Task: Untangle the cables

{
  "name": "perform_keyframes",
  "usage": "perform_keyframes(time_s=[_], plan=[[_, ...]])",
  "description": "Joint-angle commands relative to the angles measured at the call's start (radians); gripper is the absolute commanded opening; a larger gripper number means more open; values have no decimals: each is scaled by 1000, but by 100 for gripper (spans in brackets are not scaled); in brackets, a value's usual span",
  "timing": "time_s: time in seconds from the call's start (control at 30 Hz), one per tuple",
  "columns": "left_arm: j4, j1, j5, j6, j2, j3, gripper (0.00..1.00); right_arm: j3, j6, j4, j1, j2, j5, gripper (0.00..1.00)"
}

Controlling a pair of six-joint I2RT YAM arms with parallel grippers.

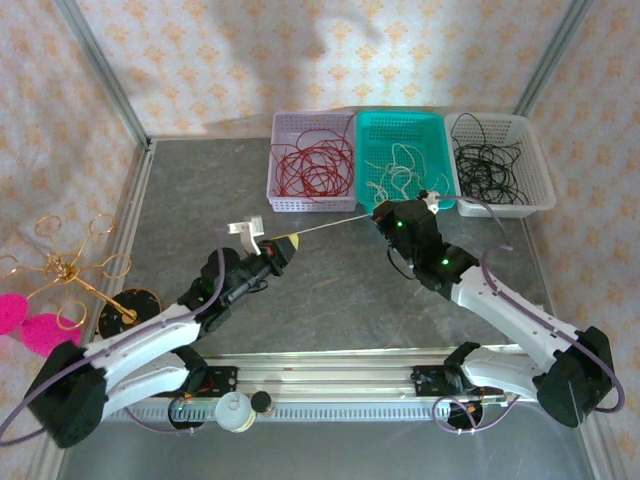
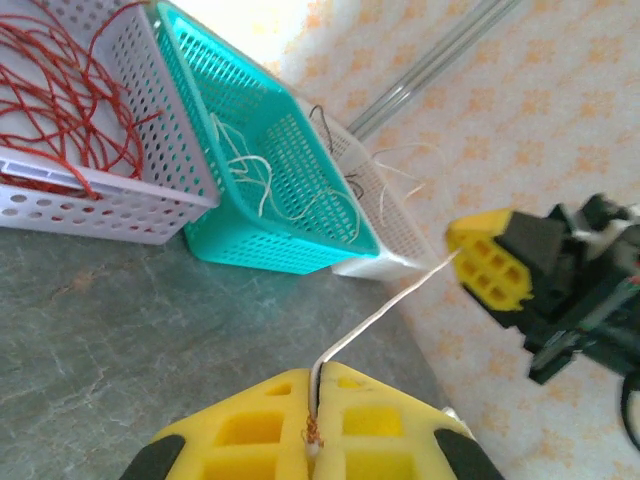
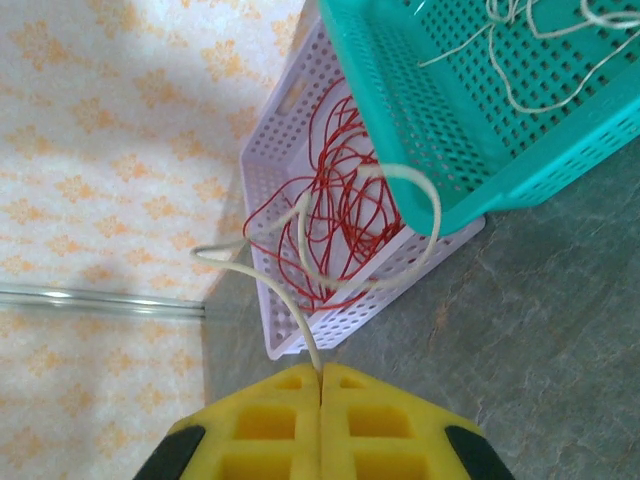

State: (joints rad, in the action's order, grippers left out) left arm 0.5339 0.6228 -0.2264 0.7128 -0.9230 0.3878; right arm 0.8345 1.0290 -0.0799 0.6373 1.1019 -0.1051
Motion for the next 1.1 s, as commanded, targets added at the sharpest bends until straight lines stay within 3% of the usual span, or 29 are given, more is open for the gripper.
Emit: perform_keyframes(time_s=[0.0,0.17,0.33,0.4,0.5,0.57,0.63,0.77,0.83,0.93,1.07], plan=[[-250,-9,114,-67,111,58,0,14,-10,-44,-18,15,-118,0],[-425,-9,124,-120,193,179,0,44,-77,-51,-22,58,-42,0],[-480,-9,101,-179,159,273,0,58,-92,-10,-22,75,38,1],[-484,-9,89,-190,139,299,0,51,-52,0,-28,75,53,10],[-516,-9,75,-207,109,347,0,21,33,26,-66,59,122,39],[-548,-8,64,-221,96,384,0,-5,38,77,-106,36,191,44],[-585,-8,57,-235,90,422,0,9,-76,100,-160,24,284,44],[-648,-8,41,-247,84,495,0,133,-390,-59,-250,56,422,43],[-684,-10,29,-254,77,536,0,153,-508,-70,-293,74,604,43],[-738,-8,27,-268,67,586,0,116,-659,-5,-297,99,866,42],[-767,-9,47,-278,56,636,0,-13,-753,176,-269,49,947,39]])
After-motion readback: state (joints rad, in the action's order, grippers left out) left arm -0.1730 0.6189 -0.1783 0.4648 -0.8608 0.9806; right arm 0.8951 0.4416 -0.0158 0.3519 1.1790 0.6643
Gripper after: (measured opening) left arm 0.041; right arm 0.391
